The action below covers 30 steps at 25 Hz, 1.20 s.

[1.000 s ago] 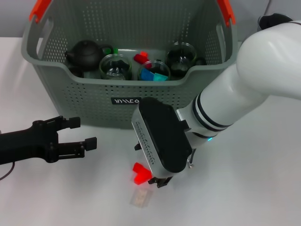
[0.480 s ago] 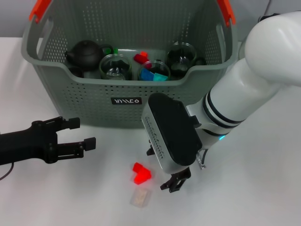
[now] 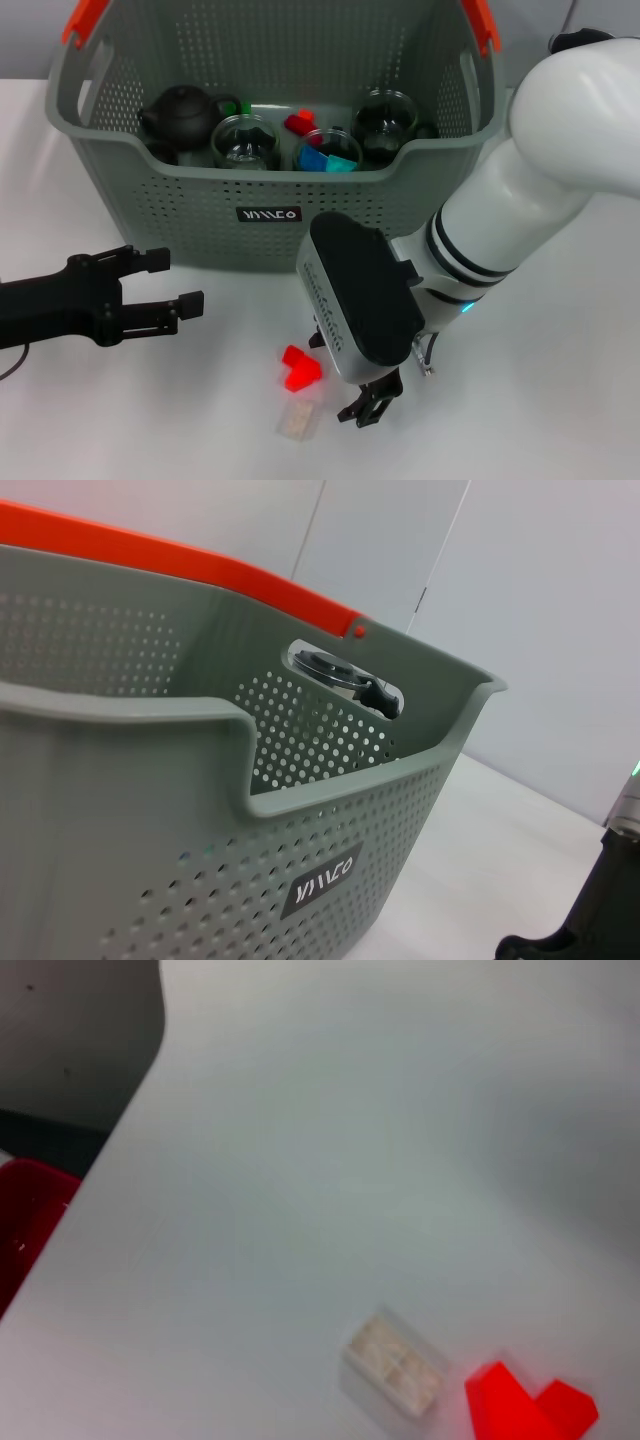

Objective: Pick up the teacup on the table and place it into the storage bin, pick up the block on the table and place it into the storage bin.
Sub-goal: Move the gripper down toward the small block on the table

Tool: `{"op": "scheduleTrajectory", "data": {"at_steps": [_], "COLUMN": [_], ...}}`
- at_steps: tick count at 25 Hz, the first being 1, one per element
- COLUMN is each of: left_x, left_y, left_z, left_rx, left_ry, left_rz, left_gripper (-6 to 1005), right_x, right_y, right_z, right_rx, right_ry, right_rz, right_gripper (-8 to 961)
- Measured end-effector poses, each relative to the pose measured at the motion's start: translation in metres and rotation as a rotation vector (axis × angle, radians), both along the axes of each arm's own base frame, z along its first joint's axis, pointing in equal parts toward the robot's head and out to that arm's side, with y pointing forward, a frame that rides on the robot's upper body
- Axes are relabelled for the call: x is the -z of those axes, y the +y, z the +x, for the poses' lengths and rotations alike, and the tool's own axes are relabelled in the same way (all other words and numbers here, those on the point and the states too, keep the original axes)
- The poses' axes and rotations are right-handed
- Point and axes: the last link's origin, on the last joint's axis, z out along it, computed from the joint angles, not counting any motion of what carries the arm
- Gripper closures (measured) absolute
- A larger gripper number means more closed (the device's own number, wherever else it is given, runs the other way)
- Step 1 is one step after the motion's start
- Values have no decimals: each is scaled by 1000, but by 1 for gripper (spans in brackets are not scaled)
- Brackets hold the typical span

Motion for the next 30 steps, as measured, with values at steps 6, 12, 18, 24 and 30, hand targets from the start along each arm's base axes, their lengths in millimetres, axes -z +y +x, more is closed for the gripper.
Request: {"op": "scheduleTrajectory", "data": {"at_steps": [6,12,18,24,30], "left_x": [-1,-1,-1,-1,-1], "left_y": [0,-1,-1,-2,-1], "left_z": [0,-1,-1,-1,-1], "left_rx": [1,-1,-3,-1,-2], "left_ry": [4,6,5,2,1], "left_rz": [3,3,2,1,1], "left_gripper": [95,95,95,95,95], "right_x": [3,5,4,5,5], "right_y": [-2,-2,-1,-2,-3], "right_z": [1,2,5,7,1], "right_rx": [17,22,37,44,32], "right_ry": [5,11,7,-2,15], "right_rz": [-3,3,14,9,4], "right_gripper": [38,39,39,38,38]}}
